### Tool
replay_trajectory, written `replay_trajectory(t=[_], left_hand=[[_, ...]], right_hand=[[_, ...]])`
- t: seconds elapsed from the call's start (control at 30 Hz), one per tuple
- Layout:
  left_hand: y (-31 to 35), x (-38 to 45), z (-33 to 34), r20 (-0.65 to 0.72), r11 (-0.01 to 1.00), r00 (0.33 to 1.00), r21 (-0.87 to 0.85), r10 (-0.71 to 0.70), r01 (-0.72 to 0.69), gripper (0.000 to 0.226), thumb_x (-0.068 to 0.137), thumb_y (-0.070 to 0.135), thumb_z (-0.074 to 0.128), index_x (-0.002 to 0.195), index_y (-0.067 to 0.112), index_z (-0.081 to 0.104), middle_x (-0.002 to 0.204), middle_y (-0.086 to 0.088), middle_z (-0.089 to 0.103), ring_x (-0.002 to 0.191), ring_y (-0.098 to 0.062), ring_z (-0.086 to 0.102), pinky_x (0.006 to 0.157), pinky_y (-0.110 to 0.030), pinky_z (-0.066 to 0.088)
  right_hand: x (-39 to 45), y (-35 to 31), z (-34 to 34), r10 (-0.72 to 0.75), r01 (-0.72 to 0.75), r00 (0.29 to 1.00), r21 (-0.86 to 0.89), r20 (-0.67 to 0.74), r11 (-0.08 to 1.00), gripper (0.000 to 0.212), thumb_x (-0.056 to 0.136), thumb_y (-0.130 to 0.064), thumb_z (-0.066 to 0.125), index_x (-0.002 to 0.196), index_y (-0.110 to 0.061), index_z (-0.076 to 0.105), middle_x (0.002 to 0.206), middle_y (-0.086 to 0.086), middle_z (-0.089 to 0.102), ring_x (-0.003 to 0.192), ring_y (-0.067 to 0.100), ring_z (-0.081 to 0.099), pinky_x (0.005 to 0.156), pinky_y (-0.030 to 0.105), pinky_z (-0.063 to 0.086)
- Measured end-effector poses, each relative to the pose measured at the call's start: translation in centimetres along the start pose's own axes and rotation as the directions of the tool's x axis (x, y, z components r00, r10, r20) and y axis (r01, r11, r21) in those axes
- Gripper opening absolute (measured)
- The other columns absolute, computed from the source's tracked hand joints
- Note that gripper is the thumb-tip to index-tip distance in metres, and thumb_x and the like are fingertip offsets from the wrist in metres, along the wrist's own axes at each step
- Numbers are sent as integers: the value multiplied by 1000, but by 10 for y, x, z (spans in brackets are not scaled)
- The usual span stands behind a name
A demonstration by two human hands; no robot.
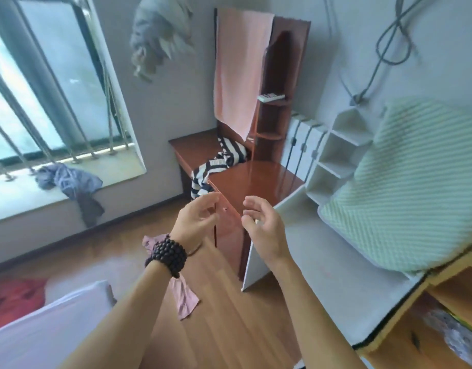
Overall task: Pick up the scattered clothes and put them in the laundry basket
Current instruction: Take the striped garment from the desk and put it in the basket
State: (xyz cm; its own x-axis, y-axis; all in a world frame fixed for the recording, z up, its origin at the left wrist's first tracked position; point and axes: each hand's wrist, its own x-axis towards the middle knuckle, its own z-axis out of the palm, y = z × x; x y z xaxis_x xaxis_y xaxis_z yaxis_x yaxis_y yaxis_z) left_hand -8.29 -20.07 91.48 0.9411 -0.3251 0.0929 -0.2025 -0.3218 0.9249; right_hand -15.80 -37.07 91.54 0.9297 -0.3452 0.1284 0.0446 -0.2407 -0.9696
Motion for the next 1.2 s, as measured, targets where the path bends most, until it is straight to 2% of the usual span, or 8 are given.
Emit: replay_trajectory(t=[0.07, 0.17, 0.27, 0.37, 0.73, 0.9, 1.13, 1.2], left_hand=[[-5, 13, -36, -34, 1000, 999, 17, -3, 4, 46, 83, 5, 62, 124, 26, 65, 127, 6, 66, 123, -9, 59, 109, -37, 47], [-15, 33, -78, -62, 999, 998, 32, 2, 0, 51, 85, 6, 62, 133, 22, 61, 133, 5, 64, 125, -8, 57, 110, -37, 46], [-24, 47, -105, -62, 999, 998, 35, 13, -11, 50, 86, 6, 63, 132, 24, 60, 130, 7, 64, 124, -7, 57, 109, -37, 47], [-38, 63, -127, -69, 999, 998, 45, 8, -5, 50, 86, 6, 63, 130, 28, 59, 127, 9, 64, 124, -7, 57, 106, -36, 50], [-74, 177, -143, -49, 994, 999, 107, 2, 3, 50, 87, 12, 64, 135, 25, 57, 136, 6, 61, 124, -6, 57, 104, -35, 51], [-82, 258, -144, 5, 987, 1000, 160, -15, 14, 52, 88, 13, 65, 138, 21, 56, 138, 4, 60, 127, -9, 56, 107, -42, 49], [-103, 360, -149, 85, 977, 996, 212, 6, -24, 55, 87, 16, 67, 140, 24, 53, 140, 5, 58, 126, -10, 55, 105, -41, 50], [-112, 385, -152, 131, 975, 991, 217, 15, -43, 55, 88, 22, 69, 141, 25, 52, 140, 4, 58, 126, -11, 55, 104, -40, 51]], right_hand=[[20, -16, 34, -34, 34, 999, 3, 37, 999, 38, 92, -13, 64, 118, -40, 65, 118, -20, 70, 107, 1, 69, 91, 16, 55], [47, -27, 76, -59, 58, 996, 7, 66, 998, 38, 93, -10, 64, 124, -32, 66, 119, -21, 69, 107, 1, 69, 94, 24, 59], [63, -26, 102, -75, 75, 994, 3, 82, 997, 38, 93, -11, 65, 125, -31, 66, 119, -23, 69, 106, -5, 69, 90, 15, 57], [82, -22, 128, -63, 65, 990, -6, 122, 998, 37, 93, -17, 66, 128, -32, 65, 122, -21, 69, 112, 2, 69, 88, 9, 55], [200, 1, 168, -3, 0, 993, 22, 118, 1000, 38, 90, -13, 67, 122, -34, 67, 121, -17, 71, 113, 4, 69, 95, 30, 59], [281, 19, 176, 39, -44, 994, 45, 105, 998, 37, 92, -11, 68, 122, -33, 67, 120, -19, 69, 110, 0, 69, 96, 22, 58], [365, 34, 193, 88, -89, 993, 11, 78, 996, 43, 89, -17, 66, 130, -30, 66, 123, -20, 68, 112, -1, 67, 93, 19, 54], [385, 36, 197, 107, -107, 993, 0, 56, 994, 42, 91, -17, 64, 131, -32, 65, 125, -18, 67, 112, -1, 67, 82, 15, 55]])
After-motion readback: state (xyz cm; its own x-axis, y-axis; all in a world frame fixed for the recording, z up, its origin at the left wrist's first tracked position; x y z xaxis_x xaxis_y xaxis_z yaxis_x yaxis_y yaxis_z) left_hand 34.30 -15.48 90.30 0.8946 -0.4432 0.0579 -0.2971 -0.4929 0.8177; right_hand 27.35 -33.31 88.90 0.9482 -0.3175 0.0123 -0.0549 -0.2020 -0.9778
